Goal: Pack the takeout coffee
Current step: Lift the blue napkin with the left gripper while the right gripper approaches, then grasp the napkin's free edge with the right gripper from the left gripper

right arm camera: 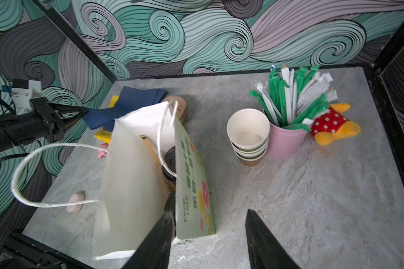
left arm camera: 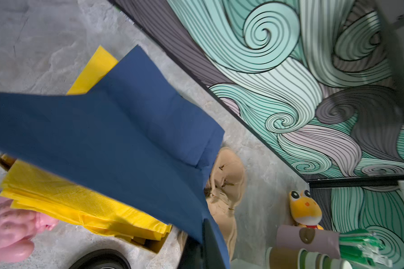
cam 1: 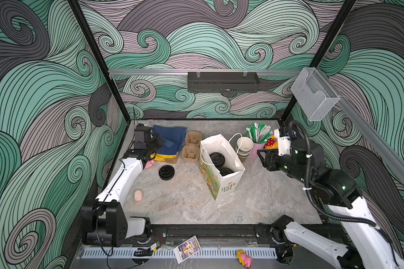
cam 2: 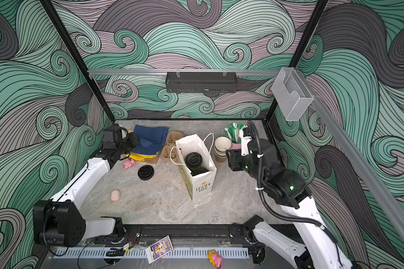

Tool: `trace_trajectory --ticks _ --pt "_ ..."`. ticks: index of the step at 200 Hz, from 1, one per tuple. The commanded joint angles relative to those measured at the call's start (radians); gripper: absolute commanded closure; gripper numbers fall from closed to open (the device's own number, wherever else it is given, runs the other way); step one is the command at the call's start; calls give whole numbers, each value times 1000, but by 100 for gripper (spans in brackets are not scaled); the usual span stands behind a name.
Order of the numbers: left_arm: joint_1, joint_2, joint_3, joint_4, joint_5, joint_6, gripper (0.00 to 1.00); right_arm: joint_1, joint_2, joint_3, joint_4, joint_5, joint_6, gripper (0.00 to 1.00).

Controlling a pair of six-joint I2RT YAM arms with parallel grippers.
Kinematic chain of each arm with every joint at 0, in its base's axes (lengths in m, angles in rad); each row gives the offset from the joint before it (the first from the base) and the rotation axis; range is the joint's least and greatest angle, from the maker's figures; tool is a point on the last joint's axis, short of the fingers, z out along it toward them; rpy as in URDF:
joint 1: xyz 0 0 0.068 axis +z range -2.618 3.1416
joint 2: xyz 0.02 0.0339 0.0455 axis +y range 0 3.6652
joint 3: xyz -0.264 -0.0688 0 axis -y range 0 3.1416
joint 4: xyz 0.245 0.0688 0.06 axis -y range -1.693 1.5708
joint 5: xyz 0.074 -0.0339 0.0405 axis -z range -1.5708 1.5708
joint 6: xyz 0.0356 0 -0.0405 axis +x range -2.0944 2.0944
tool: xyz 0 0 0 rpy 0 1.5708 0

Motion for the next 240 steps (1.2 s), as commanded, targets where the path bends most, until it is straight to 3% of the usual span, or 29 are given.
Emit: trace_trajectory --ticks 1,50,97,130,167,193,217,240 --pt "8 -76 43 -68 54 73 100 71 81 95 -34 -80 -114 48" --pt "7 -246 83 -166 91 79 100 352 333 389 -11 -56 -294 44" --pt "7 -418 164 -349 159 108 100 485 508 473 123 -68 -505 33" --pt "7 -512 205 -480 212 96 100 556 578 459 255 -25 -653 25" --pt "7 -614 200 -552 272 1 100 601 616 349 422 38 -820 16" --pt "7 -654 217 -604 308 -35 100 606 623 272 520 -13 -849 16" --pt "7 -673 235 -645 330 -41 100 622 623 196 626 11 -898 17" --pt "7 -678 243 -676 371 -47 100 623 626 163 678 -6 -905 24"
